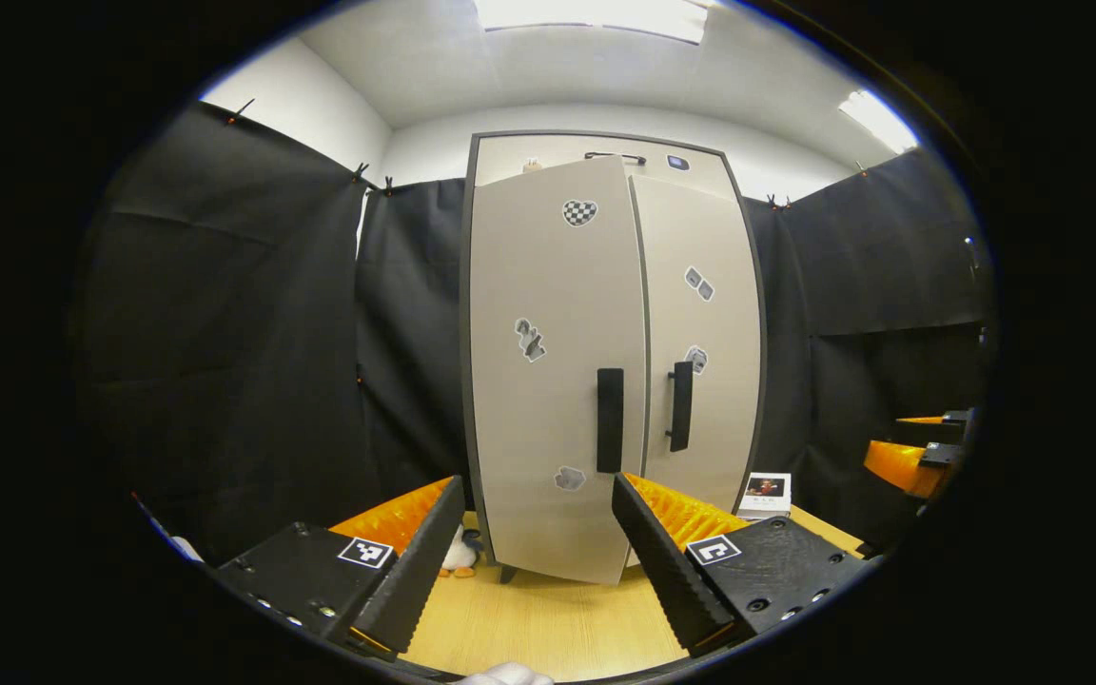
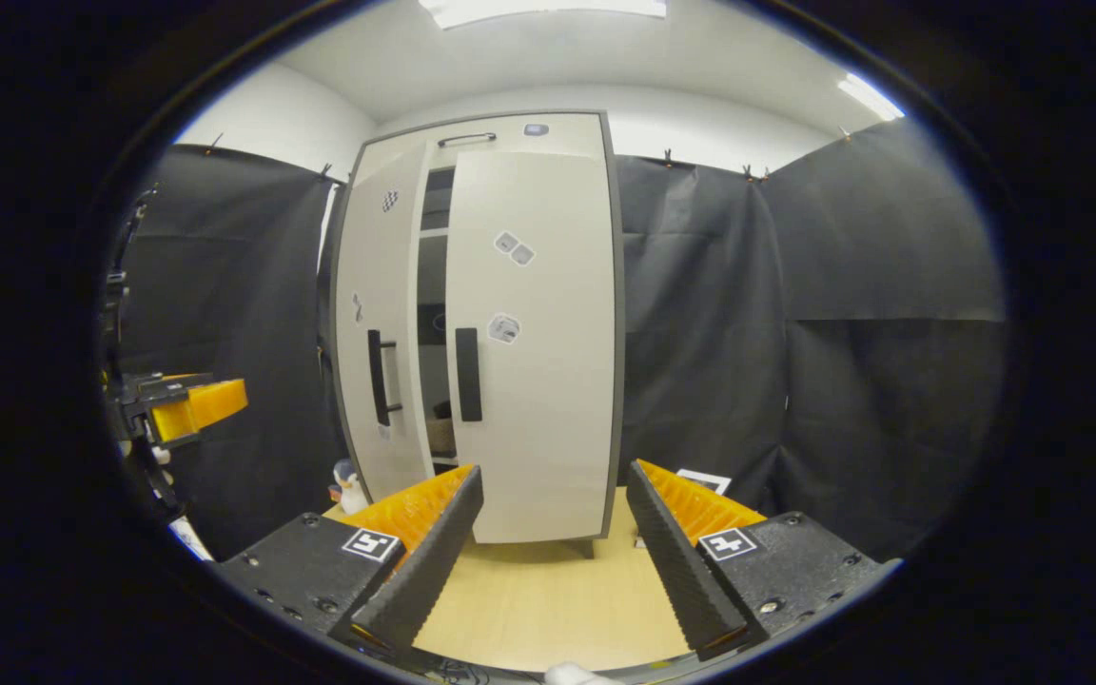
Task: Grab one shoe with the right hand and put it into the shoe cabinet, grab the other shoe with the left hand and put it into the shoe cabinet; then close the right door with the right hand and the left door with the left hand.
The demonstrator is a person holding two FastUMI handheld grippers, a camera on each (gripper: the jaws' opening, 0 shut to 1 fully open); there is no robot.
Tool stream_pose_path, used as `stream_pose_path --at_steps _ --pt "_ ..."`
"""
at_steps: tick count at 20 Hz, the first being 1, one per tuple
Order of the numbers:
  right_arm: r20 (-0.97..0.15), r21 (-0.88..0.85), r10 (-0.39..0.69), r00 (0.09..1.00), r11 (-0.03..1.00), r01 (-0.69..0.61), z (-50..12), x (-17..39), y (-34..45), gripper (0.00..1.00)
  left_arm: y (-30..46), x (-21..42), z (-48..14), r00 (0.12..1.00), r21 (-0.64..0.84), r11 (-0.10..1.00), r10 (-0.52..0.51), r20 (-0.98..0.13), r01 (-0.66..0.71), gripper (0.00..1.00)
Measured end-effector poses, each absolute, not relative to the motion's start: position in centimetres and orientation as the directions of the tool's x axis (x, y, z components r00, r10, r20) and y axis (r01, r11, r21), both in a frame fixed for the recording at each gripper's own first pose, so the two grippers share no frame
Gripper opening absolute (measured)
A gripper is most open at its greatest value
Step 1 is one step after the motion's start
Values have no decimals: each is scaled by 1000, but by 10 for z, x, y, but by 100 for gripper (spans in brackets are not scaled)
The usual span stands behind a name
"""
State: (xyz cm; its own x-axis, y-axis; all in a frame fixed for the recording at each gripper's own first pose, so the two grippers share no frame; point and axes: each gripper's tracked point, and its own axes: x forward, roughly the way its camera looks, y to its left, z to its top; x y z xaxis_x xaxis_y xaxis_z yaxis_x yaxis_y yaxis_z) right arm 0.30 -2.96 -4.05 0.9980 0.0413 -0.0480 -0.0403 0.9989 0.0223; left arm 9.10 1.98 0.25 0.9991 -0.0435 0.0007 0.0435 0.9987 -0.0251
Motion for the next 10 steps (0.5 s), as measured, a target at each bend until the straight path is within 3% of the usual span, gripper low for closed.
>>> stream_pose_path --at_steps 6,10 --pt "-51 18 16 999 1000 -16 -48 -10 -29 99 34 45 -13 1000 42 999 27 -9 -27 96" --pt "-64 19 24 998 1000 -23 -53 -16 -21 99 22 38 -27 999 16 1000 -1 -42 2 96"
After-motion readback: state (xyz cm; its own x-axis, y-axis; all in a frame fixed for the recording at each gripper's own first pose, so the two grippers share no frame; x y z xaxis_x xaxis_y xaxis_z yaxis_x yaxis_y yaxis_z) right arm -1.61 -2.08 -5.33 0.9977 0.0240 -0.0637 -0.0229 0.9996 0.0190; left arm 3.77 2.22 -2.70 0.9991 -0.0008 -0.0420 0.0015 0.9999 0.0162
